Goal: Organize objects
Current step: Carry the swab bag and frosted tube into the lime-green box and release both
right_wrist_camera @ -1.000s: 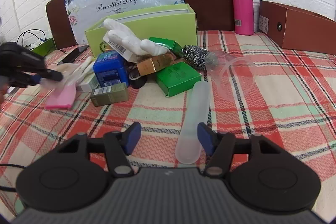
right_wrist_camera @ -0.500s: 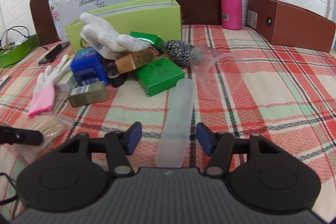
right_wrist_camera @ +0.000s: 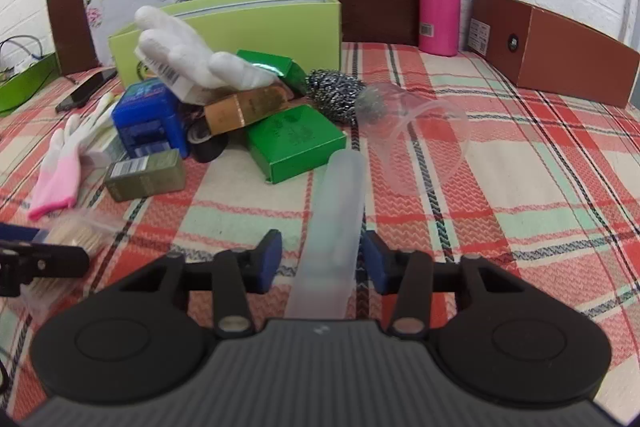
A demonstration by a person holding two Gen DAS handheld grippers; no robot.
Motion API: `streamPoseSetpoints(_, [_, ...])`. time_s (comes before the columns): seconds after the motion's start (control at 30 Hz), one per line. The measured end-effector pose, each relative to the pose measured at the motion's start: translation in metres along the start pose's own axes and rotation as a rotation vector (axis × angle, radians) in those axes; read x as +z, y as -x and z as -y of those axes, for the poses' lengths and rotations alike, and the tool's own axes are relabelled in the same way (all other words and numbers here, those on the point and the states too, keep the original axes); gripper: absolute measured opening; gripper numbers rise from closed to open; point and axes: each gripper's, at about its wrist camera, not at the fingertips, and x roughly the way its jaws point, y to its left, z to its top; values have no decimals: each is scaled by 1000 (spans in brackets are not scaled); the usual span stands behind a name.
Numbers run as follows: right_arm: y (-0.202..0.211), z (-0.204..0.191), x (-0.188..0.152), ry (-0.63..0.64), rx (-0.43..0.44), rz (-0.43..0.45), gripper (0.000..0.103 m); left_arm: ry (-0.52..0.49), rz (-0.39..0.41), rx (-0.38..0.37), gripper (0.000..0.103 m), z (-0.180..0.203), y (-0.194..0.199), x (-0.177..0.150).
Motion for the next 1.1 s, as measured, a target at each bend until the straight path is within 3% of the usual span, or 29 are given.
streamPoseSetpoints(0.1, [7, 4, -1, -38, 25, 0, 28, 13, -7, -23, 25, -3, 3, 1])
streamPoseSetpoints(0.2, [21, 10, -1, -91, 91, 7, 27, 49, -14, -65, 24, -6, 9, 2])
streamPoseSetpoints(0.33, [47, 9, 10, -72, 132, 58, 27, 56, 24, -98, 23, -6, 27, 10])
streamPoseSetpoints(0.63, [81, 8, 100, -13, 261, 225, 27, 44, 212, -159, 23, -12, 72, 81])
streamPoseSetpoints(0.83, [55, -7, 168, 46, 304, 278, 27, 76, 288, -166, 23, -22, 64, 143])
streamPoseSetpoints(1.1, [-30, -22, 230, 194, 256, 290, 27, 223, 266, -153, 23, -51, -4, 214])
